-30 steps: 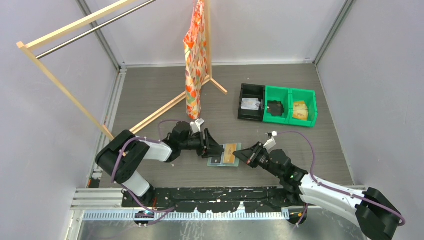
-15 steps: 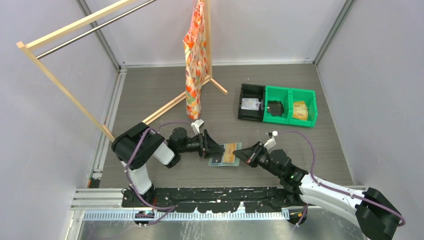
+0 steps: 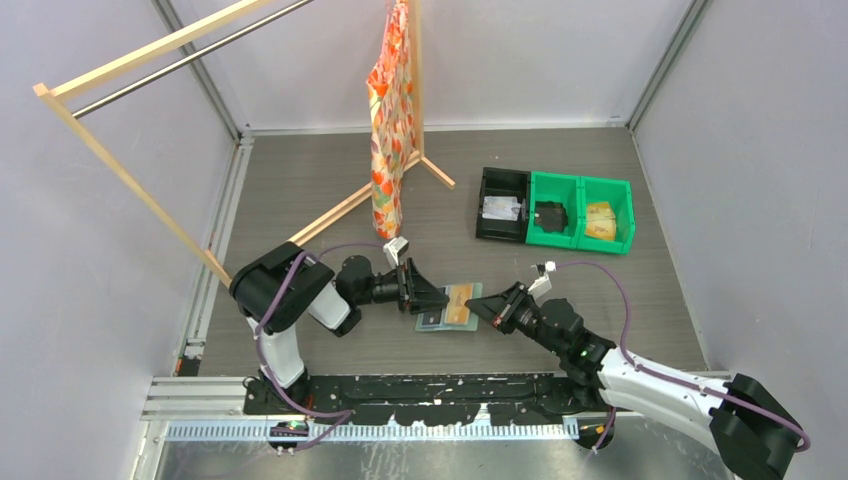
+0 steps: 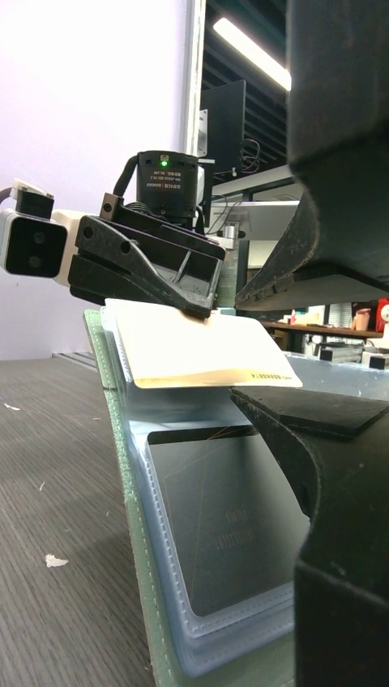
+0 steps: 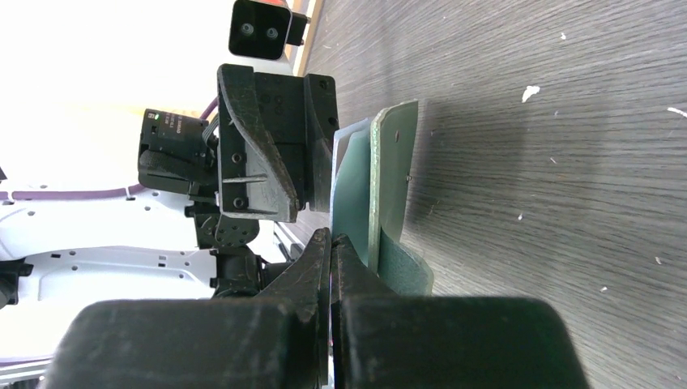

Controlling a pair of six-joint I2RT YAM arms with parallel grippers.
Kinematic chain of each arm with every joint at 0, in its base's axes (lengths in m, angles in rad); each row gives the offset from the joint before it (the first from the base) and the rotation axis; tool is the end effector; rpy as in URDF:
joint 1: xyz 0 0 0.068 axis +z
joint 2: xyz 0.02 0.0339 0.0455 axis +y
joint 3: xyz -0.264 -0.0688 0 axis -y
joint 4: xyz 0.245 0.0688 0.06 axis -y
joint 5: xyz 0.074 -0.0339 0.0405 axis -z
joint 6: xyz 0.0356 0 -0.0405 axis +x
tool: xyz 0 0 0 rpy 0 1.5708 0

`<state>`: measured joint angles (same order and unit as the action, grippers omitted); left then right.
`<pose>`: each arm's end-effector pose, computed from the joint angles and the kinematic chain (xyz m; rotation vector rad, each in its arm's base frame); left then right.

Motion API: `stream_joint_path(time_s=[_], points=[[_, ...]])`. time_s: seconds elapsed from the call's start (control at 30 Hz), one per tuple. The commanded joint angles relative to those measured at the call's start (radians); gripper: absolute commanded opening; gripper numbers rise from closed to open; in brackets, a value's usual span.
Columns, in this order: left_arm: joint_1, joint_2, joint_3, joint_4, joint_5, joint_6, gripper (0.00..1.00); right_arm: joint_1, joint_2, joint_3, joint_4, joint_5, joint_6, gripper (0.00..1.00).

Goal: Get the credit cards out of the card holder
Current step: Remove the credit card from the card holder.

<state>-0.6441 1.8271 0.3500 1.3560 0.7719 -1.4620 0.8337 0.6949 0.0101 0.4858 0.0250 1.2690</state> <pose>0.1997 -0.1810 0.1185 -0.1417 2.2278 -2.0389 0.1031 0.1122 0.1524 0.4589 1.9786 1.4304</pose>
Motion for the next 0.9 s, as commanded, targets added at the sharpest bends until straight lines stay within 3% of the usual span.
stream_joint_path(time_s=[0.0, 0.37, 0.87], points=[[0.005, 0.016, 0.012, 0.075, 0.031, -0.011, 0.41, -0.003, 0.004, -0.058, 0.103, 0.013, 0.022, 0.01], [0.005, 0.000, 0.021, 0.075, 0.039, -0.034, 0.41, -0.003, 0.025, -0.058, 0.155, 0.025, 0.032, 0.01], [0.019, -0.029, 0.023, 0.075, 0.027, -0.055, 0.27, -0.003, 0.065, -0.058, 0.200, 0.032, 0.036, 0.01]])
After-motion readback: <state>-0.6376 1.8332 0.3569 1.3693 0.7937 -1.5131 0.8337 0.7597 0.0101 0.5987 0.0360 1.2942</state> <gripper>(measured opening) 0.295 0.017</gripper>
